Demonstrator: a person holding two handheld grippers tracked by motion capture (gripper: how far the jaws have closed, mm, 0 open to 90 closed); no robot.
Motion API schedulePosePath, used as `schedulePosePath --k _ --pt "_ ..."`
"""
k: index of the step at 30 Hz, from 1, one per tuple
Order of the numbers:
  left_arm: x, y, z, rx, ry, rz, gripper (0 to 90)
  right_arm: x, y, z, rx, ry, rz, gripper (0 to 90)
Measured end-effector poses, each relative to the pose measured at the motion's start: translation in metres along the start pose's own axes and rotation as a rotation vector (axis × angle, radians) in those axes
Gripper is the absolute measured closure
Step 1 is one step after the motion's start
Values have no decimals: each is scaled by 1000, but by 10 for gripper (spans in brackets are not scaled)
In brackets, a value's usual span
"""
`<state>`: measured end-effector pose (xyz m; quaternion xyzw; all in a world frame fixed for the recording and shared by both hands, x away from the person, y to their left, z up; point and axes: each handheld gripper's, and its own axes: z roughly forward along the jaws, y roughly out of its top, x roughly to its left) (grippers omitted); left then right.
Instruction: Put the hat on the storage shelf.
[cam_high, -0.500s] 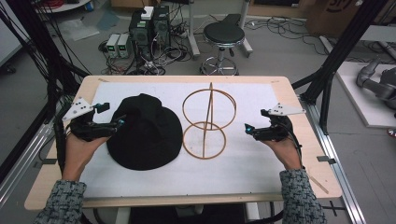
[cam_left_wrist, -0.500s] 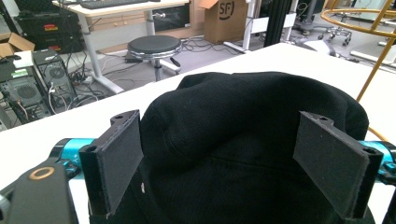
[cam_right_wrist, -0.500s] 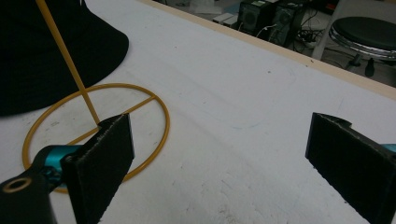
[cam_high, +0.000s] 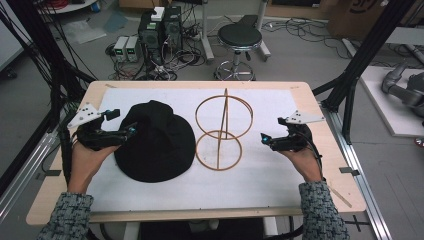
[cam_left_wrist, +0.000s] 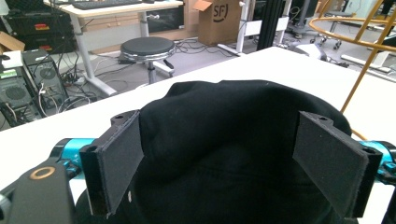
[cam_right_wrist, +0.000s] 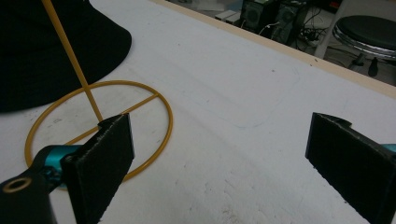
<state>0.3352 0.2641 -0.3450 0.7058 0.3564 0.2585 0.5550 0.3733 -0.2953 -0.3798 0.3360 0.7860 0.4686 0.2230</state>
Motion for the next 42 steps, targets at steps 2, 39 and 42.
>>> schedulePosePath --k 2,39,42 --pt "-3 4 2 1 -4 3 170 1 0 0 5 -2 -8 76" --pt "-38 10 61 75 -53 58 295 3 -20 -22 41 -24 16 76" --pt "-36 8 60 83 -58 53 371 4 -20 -21 46 -20 15 76"
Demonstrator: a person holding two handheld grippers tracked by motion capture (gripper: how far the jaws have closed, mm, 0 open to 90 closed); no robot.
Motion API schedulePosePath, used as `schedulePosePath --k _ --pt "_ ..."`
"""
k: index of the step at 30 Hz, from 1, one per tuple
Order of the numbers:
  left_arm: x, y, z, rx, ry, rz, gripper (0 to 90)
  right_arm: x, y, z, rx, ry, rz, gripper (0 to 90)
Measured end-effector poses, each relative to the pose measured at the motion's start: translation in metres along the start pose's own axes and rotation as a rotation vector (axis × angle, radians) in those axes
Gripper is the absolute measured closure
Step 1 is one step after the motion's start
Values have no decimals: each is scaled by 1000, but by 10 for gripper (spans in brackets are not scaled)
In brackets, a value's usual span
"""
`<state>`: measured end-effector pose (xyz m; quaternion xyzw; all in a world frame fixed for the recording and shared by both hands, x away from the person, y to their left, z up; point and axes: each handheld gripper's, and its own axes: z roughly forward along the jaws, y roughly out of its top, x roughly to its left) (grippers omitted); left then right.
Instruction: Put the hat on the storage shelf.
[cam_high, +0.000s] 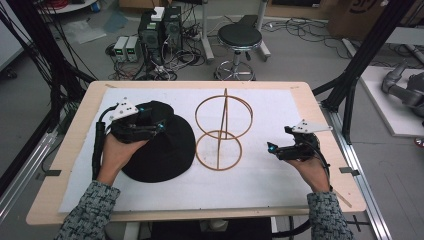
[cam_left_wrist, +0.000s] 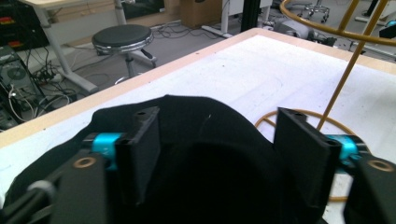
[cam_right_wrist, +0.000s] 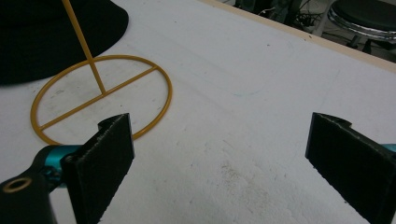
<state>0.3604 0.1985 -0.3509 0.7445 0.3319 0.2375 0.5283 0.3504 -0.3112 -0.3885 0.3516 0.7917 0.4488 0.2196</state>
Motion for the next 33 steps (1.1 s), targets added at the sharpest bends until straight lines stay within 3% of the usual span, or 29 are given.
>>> schedulePosePath --k 10,18,25,33 --pt "4 -6 -2 18 -17 -9 618 1 1 3 1 1 -7 76" --pt "4 -5 -4 23 -16 19 767 1 1 3 3 6 -5 76" --pt "3 2 -12 21 -9 45 798 -1 1 0 -16 6 4 76" --pt "12 11 -27 -7 18 39 801 -3 2 -3 -33 6 15 76"
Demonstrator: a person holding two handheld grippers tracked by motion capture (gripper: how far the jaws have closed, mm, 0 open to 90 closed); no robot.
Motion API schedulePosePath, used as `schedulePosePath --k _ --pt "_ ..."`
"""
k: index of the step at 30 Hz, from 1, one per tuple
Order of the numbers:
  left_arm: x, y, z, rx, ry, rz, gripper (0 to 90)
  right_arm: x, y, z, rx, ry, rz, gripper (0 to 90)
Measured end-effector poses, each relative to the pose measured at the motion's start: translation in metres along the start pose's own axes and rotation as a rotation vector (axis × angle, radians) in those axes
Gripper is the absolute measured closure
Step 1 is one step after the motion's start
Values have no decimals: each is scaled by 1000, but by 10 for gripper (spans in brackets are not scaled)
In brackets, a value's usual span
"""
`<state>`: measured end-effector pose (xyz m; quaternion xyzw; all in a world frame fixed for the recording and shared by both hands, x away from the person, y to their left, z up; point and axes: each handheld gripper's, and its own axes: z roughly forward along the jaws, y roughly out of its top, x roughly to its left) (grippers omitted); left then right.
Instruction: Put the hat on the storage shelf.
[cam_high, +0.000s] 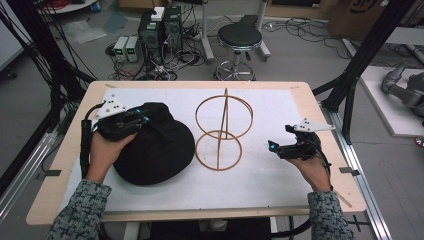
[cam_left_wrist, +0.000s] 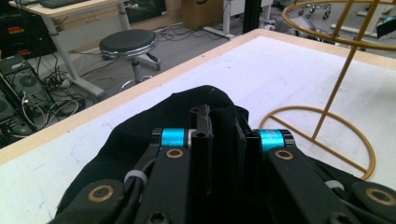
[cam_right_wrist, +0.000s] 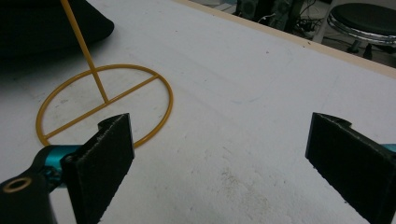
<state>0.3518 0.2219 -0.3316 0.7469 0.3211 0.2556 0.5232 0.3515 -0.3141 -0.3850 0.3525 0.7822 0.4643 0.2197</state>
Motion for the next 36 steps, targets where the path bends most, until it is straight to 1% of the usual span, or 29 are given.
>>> schedulePosePath --k 6,8,11,13,14,15,17,18,20,22,24,27,28,29,31,32,33,34,35,36 --pt "4 12 -7 -8 6 16 801 -1 0 0 2 1 1 76" --pt "6 19 -11 -20 12 12 802 -1 1 0 -1 1 2 76" --pt "8 32 -17 -26 30 27 807 0 1 0 0 5 7 76" --pt "11 40 -22 -34 35 34 807 0 1 0 0 3 0 76" --pt "11 40 -22 -34 35 34 808 0 1 0 2 5 3 76" --pt "14 48 -26 -33 44 42 808 0 1 1 -1 7 0 76" --pt "16 54 -29 -45 48 38 808 1 1 1 -2 7 2 76" --pt "18 58 -32 -41 47 46 808 1 1 0 -3 8 3 76" --pt "22 64 -35 -49 34 47 809 0 2 0 -10 12 5 76" --pt "29 69 -37 -54 18 37 809 -1 2 -1 -16 13 6 76" --pt "35 74 -39 -51 12 28 809 -1 2 -2 -16 14 15 76" --pt "44 82 -44 -59 -2 18 809 -1 1 -2 -18 15 14 76" --pt "44 82 -44 -59 -2 18 810 -2 1 -2 -19 13 10 76" --pt "50 87 -48 -87 -17 4 810 -2 1 -2 -19 13 11 76" --pt "54 90 -53 -128 -31 -6 811 -2 1 -2 -19 15 10 76" --pt "56 91 -55 -159 -40 -19 811 -1 1 -2 -20 15 11 76" --pt "57 93 -57 -187 -42 -32 811 -2 1 -2 -20 16 7 76" --pt "59 94 -60 -204 -40 -38 811 -2 1 -2 -20 16 10 76" --pt "60 95 -61 -215 -39 -36 811 -2 1 -2 -20 16 10 76" --pt "61 97 -63 -228 -40 -43 812 -2 1 -2 -20 15 9 76"
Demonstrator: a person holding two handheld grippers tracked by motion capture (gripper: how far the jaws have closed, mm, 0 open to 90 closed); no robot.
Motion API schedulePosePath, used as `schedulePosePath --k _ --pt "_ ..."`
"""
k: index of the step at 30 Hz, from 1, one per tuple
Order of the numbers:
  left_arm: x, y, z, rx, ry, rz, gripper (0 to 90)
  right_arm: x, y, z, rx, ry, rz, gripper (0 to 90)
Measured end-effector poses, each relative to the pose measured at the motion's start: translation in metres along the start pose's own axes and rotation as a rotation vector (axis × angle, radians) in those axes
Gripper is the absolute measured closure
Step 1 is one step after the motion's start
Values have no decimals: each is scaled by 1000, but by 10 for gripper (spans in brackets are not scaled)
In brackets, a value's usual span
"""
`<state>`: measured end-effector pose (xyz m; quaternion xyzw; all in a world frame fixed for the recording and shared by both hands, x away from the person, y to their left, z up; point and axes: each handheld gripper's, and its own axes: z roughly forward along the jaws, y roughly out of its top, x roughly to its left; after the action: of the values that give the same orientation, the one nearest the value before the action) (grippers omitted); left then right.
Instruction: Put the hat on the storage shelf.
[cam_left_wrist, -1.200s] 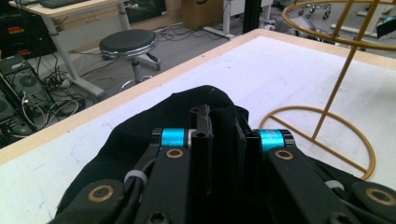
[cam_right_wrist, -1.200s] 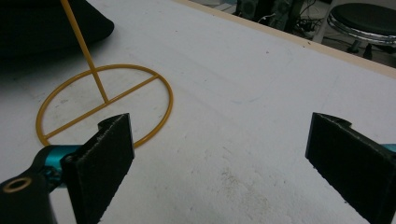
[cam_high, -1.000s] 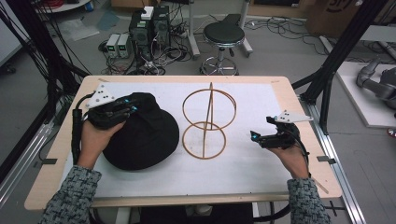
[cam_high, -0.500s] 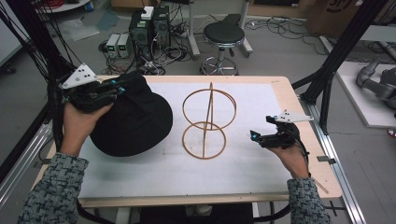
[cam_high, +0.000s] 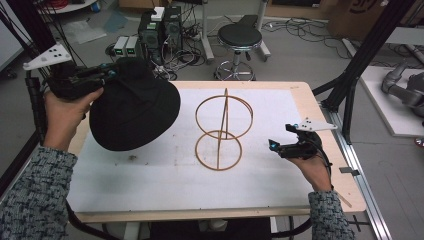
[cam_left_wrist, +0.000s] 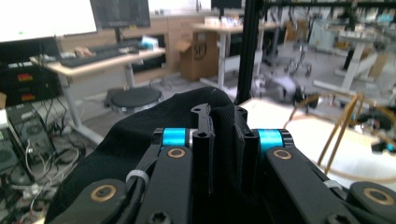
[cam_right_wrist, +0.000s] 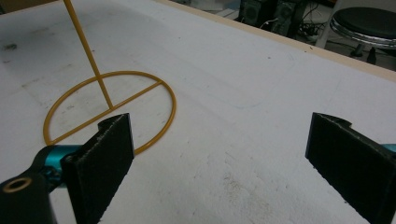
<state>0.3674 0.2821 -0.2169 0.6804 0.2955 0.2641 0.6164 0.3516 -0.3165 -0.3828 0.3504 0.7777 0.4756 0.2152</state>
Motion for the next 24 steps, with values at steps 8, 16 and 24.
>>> schedulePosePath --k 8,16,24 --pt "3 12 -4 -73 -35 -49 814 1 0 0 1 4 1 76" --pt "-4 30 2 -109 -85 -52 815 0 0 0 -1 5 0 76" --pt "-16 43 14 -121 -123 -51 815 0 0 -1 -4 6 1 76"
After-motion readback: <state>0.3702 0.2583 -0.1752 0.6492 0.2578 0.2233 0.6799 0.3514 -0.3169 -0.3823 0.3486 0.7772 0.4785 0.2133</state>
